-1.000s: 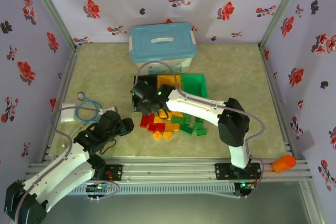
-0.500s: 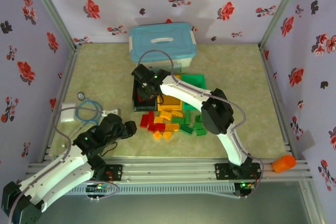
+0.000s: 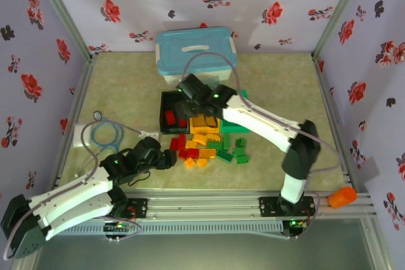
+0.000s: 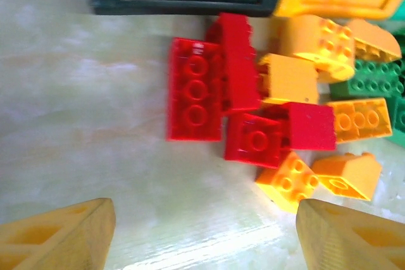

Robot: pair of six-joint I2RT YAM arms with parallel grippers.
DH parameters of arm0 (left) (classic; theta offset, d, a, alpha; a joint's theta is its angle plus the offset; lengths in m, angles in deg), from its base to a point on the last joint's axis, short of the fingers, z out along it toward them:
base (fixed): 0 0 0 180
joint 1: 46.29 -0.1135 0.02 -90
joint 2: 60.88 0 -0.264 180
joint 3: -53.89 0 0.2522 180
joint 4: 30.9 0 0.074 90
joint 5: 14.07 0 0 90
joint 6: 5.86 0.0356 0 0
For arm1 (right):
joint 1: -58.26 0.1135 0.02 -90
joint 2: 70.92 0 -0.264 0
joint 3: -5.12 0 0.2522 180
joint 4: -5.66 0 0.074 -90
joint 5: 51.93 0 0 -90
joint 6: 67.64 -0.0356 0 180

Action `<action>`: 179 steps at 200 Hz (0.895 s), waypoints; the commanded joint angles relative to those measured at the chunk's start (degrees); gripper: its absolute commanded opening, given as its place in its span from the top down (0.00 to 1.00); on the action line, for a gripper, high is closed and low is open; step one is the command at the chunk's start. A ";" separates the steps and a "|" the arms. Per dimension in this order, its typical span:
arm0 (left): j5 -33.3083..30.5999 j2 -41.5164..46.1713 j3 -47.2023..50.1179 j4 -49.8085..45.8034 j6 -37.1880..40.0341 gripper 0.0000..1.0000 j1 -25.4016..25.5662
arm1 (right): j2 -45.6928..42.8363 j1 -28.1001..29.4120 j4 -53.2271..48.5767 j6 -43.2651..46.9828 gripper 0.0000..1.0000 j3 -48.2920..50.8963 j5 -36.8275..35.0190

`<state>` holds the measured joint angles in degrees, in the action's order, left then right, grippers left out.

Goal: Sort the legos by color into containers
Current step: Place the lego in the container, then pick up the lego from the middle-left of the table.

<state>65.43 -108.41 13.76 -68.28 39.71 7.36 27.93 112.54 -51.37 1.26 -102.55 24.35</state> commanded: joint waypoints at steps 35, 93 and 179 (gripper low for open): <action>-1.62 -18.16 -11.59 4.78 7.29 0.23 10.20 | -20.62 -1.95 4.58 -7.07 0.24 20.61 -9.37; 0.66 -35.98 -22.79 2.96 9.95 0.25 12.93 | -37.38 -3.43 1.60 -14.56 0.24 36.25 -12.10; 1.98 -46.19 -30.59 -3.99 10.10 0.30 15.09 | -52.79 -3.60 -0.42 -21.54 0.25 49.85 -13.12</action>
<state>67.15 -153.19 -15.03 -68.48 48.78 21.65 -22.69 109.24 -50.47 -17.06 -54.72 13.08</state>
